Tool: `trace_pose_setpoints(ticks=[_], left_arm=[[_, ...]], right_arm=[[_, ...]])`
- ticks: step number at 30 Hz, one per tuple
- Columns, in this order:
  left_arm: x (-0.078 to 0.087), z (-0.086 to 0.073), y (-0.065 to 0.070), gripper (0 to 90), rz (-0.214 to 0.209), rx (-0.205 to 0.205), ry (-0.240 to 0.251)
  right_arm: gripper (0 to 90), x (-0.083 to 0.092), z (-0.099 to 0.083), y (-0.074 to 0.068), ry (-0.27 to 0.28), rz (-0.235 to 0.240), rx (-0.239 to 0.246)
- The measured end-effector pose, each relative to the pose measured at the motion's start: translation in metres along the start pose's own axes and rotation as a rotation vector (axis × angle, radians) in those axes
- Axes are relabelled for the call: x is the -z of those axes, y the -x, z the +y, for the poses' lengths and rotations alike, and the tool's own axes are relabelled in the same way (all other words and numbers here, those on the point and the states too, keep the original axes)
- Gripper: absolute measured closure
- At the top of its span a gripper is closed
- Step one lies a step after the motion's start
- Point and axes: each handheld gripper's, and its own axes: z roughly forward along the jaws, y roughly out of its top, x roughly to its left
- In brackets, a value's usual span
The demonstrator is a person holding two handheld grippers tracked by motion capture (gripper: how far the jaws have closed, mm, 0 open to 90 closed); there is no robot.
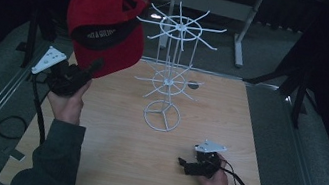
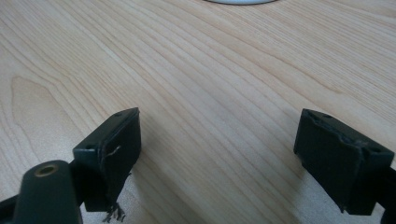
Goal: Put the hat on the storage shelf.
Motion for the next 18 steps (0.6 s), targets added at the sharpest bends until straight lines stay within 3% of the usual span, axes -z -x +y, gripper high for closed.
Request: trace_pose_setpoints(ticks=[18], left_arm=[[0.0013,-0.0072,0.0045,85.4,-0.018,-0.036,-0.026]], right_arm=[[14.7,0.0,-0.0001,0.0,0.0,0.0,0.001]])
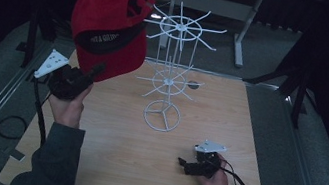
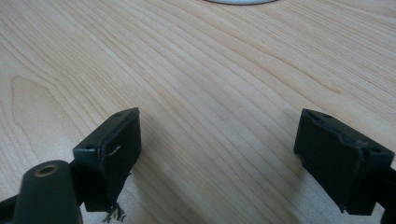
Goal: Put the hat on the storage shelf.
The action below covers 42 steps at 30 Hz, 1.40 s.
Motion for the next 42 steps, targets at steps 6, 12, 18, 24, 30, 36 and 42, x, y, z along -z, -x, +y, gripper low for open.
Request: trace_pose_setpoints(ticks=[6,12,18,24,30,36,42], left_arm=[[-0.003,-0.003,0.002,85.4,0.008,-0.022,-0.025],[-0.008,-0.007,0.005,85.3,0.018,-0.04,-0.058],[-0.014,-0.012,0.009,85.2,0.018,-0.052,-0.091],[-0.019,-0.019,0.01,85.1,0.012,-0.04,-0.114],[-0.021,-0.03,0.003,85.0,0.025,-0.019,-0.15],[-0.024,-0.04,-0.001,84.6,0.032,-0.024,-0.198],[-0.028,-0.05,-0.002,83.5,0.041,-0.046,-0.236]], right_arm=[[14.7,0.0,0.0,0.0,0.001,0.0,0.0],[14.7,0.0,0.0,0.0,0.001,0.001,0.001],[14.7,0.0,0.0,0.0,0.001,0.002,-0.003],[14.7,0.0,0.0,0.0,0.0,0.001,0.0],[14.7,0.0,0.0,0.0,0.001,0.002,-0.003],[14.7,0.0,0.0,0.0,0.002,0.002,-0.002],[14.7,0.0,0.0,0.0,0.003,0.001,0.0]])
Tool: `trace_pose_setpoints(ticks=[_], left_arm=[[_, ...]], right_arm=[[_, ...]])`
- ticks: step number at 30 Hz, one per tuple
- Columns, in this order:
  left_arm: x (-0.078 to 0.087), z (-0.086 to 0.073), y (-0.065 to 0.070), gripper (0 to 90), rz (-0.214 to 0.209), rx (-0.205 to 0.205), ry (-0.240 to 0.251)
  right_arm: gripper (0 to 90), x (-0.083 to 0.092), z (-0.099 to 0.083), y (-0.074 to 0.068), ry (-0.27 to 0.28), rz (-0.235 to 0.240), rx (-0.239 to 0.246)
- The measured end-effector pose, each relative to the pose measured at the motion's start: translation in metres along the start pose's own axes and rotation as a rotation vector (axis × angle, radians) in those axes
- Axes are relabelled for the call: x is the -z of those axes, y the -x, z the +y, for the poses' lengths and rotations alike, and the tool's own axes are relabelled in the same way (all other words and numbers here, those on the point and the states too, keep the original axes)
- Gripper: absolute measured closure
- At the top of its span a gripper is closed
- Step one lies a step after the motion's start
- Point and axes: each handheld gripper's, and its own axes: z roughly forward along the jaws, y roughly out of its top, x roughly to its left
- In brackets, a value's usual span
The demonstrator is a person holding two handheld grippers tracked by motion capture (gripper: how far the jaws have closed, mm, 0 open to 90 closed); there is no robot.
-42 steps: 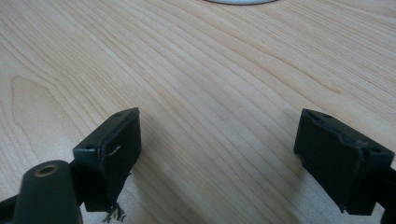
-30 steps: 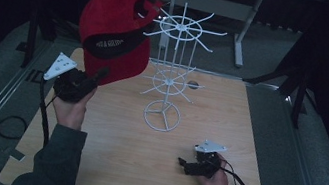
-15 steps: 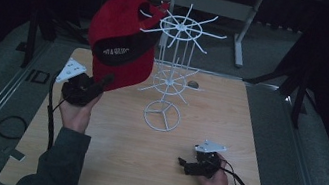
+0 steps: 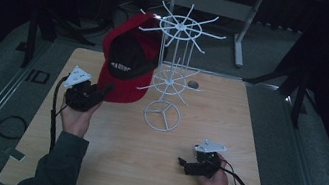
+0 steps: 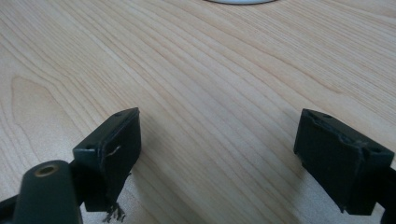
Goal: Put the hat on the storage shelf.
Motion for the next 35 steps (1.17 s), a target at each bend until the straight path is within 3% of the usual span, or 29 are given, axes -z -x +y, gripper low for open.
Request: trace_pose_setpoints(ticks=[3,9,12,16,28,35], left_arm=[[-0.001,-0.002,0.0,81.2,-0.006,0.003,0.002],[0.002,0.0,-0.001,57.1,-0.008,0.005,0.024],[0.004,0.0,-0.005,47.8,0.006,0.027,0.007],[0.005,0.001,-0.006,36.4,0.012,0.025,-0.002],[0.012,0.001,-0.006,22.5,0.013,0.039,-0.003],[0.016,0.001,-0.007,21.4,-0.007,0.036,-0.014]], right_arm=[[14.7,0.0,0.0,0.0,0.0,0.0,0.001],[14.7,0.0,0.0,0.0,-0.001,0.0,0.001],[14.7,0.0,0.0,0.0,-0.001,0.0,0.001],[14.7,0.0,0.0,0.0,-0.001,0.0,0.001],[14.7,0.0,0.0,0.0,0.0,0.0,0.002],[14.7,0.0,0.0,0.0,0.0,0.0,0.0]])
